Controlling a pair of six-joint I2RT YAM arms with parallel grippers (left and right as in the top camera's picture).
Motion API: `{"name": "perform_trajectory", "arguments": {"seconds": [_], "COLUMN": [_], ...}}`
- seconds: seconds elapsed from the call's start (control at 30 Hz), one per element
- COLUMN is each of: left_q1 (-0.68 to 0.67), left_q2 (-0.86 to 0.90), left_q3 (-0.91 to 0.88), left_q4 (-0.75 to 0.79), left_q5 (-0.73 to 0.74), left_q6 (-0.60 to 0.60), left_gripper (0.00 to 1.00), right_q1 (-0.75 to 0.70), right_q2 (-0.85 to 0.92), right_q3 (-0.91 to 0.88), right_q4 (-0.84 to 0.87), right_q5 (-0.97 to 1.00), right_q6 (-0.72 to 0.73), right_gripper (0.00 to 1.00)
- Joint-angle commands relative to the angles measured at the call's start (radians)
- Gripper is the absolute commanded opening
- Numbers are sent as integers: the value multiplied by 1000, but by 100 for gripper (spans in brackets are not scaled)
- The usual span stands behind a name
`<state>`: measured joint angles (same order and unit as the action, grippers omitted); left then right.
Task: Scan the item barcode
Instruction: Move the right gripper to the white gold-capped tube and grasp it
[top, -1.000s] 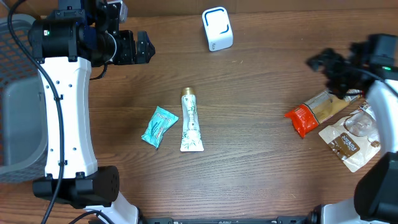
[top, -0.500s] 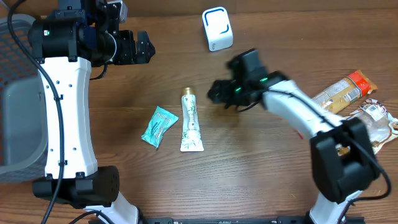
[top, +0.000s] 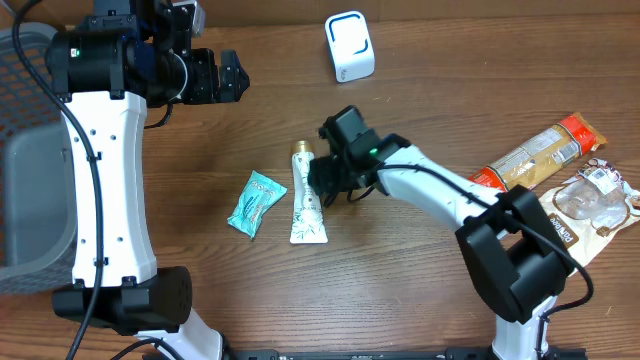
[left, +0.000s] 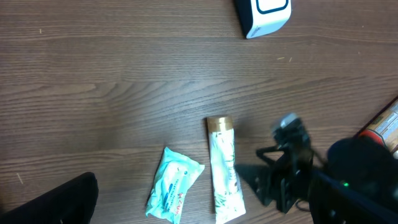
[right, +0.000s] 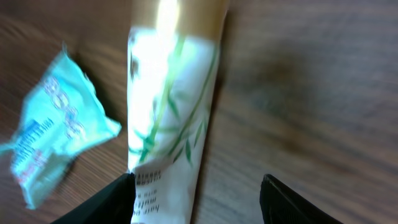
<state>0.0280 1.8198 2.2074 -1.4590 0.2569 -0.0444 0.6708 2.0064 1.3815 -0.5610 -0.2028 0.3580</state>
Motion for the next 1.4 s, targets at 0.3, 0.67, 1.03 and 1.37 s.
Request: {"name": "perform_trajectory", "arguments": {"seconds": [0.3,0.67,1.03,1.37], "left_q1": [-2,-2,-2,-2], "left_q2": [3,3,3,3], "left_q3": [3,3,3,3], "left_q4": [1,1,1,1], "left_q5": [-2,-2,-2,-3], "left_q6": [23,23,23,23], "left_gripper": [99,100,99,99], "right_q1": [115,16,-146,-238], "right_q2": [16,79,83,84], "right_q3": [100,100,98,63], "right_q4": [-35,-72,-72,-105], "right_q5": [330,53,-408,-461], "right_q6": [-105,-130,-188,-118], "right_gripper": [57,42,8,5]}}
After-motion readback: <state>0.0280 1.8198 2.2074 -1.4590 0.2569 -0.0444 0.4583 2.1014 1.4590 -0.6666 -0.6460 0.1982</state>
